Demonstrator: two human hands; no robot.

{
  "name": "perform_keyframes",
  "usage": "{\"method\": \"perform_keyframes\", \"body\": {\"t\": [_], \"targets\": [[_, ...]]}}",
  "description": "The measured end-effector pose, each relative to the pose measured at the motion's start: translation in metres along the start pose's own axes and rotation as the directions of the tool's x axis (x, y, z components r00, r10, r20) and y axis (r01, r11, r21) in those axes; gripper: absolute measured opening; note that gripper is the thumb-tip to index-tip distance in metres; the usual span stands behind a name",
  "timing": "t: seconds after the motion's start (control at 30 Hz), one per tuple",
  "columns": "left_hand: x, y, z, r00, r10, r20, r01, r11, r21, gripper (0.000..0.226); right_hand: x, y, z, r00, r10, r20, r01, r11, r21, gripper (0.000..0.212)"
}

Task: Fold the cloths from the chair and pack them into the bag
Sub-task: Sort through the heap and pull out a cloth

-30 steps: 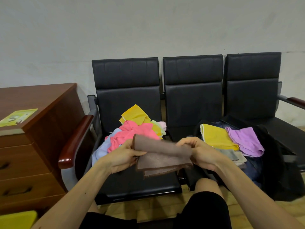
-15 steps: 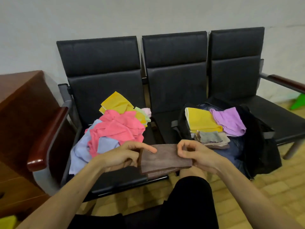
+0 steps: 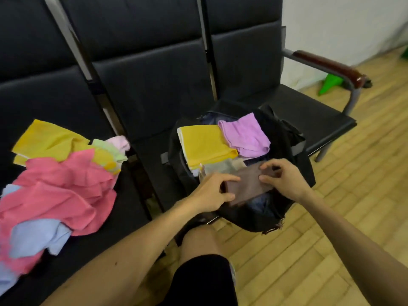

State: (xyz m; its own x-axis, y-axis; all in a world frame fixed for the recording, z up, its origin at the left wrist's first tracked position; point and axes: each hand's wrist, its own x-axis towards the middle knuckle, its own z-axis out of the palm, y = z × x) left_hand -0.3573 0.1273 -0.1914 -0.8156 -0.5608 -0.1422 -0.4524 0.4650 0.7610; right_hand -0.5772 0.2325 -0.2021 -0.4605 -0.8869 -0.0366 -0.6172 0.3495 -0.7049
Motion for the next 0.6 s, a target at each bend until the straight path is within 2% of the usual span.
{"method": "perform_keyframes", "body": {"t": [0.17, 0.27, 0.43, 0.6], "targets": [[0.117, -0.007, 0.024, 0.998, 0.065, 0.016, -0.067, 0.980, 0.187, 0.051, 0.068, 0.040, -0.017, 0.992, 0.033, -0.121, -0.055, 0.982, -0.182, 0.027], [0.167, -0.017, 0.032, 0.994, 0.099, 0.038, -0.106, 0.944, 0.312, 0.052, 0.094, 0.058, -0.010, 0.990, 0.034, -0.137, -0.069, 0.963, -0.259, 0.031], [0.201, -0.046, 0.049, 0.983, 0.033, 0.182, -0.120, 0.860, 0.496, 0.052, 0.119, 0.088, 0.016, 0.994, 0.095, 0.049, -0.067, 0.908, -0.414, 0.037], [0.207, -0.054, 0.062, 0.988, 0.010, 0.153, -0.094, 0.825, 0.557, 0.051, 0.131, 0.100, 0.030, 0.984, 0.151, 0.099, -0.084, 0.869, -0.487, 0.041]]}}
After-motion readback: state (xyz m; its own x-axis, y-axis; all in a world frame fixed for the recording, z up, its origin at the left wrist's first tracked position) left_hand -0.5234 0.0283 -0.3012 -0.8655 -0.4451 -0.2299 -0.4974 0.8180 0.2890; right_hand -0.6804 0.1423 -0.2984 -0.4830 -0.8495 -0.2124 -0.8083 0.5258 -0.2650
